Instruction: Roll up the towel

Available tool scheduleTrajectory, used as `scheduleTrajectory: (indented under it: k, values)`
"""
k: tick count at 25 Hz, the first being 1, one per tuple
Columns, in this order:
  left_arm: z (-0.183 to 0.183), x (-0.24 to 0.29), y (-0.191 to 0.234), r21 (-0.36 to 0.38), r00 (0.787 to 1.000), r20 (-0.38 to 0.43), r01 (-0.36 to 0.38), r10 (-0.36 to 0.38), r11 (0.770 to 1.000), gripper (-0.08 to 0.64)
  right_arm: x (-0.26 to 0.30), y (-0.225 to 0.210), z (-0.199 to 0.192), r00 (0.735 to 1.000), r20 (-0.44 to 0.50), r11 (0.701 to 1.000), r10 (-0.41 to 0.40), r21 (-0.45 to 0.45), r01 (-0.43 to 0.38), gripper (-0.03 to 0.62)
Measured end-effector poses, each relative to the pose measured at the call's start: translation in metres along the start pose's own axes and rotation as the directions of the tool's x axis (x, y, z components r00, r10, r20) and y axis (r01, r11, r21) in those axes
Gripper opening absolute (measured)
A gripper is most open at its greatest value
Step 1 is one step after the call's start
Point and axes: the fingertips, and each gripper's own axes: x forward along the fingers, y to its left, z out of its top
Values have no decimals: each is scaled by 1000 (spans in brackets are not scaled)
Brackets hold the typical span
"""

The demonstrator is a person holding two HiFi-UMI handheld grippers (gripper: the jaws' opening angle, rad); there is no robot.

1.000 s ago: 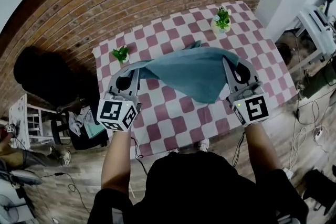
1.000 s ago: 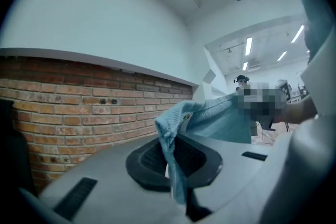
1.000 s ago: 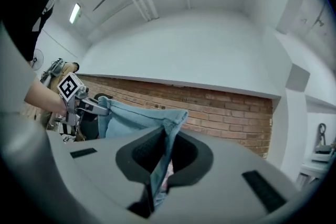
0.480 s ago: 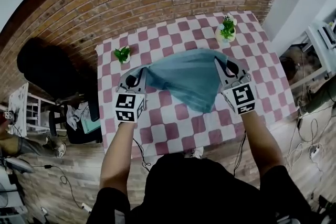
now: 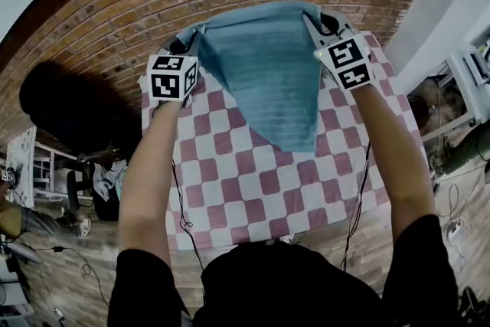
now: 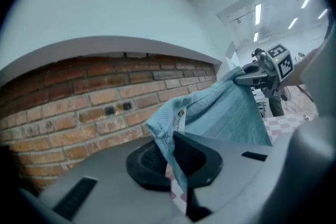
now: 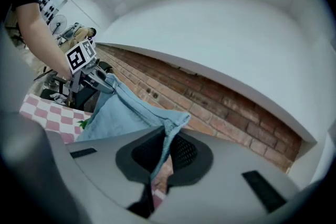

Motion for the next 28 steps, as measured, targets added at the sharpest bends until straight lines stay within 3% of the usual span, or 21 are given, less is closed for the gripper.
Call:
scheduleTrajectory:
  k: [3,7,9,11,14,19,23,28]
  values:
    - [86,-10,40,53,985,155,-84,75,995,5,6,-47,76,989,118,993,-86,-67,94,9]
    - [208,-62,69,128,911,391,-196,132,972,5,-22,-97,178,929,317,968,-191,-94,231,9]
    - [249,-93,69,178,874,469,-233,126,956,5,-45,-108,210,899,384,959,-209,-101,266,9]
    - [270,-118,62,232,851,515,-258,107,938,5,-67,-112,229,877,431,955,-212,-98,279,9]
    - [267,-144,46,303,844,531,-270,73,914,5,-92,-104,235,868,457,960,-195,-93,264,11]
    - [200,-166,16,403,898,437,-236,41,884,5,-111,-49,192,915,398,986,-61,-117,117,12]
    - [149,-180,-10,433,934,357,-159,-7,887,5,-126,-7,154,939,344,994,-13,-93,48,12]
    - [103,-221,-48,401,946,318,-71,-66,913,5,-172,41,137,930,365,999,37,-16,-34,17]
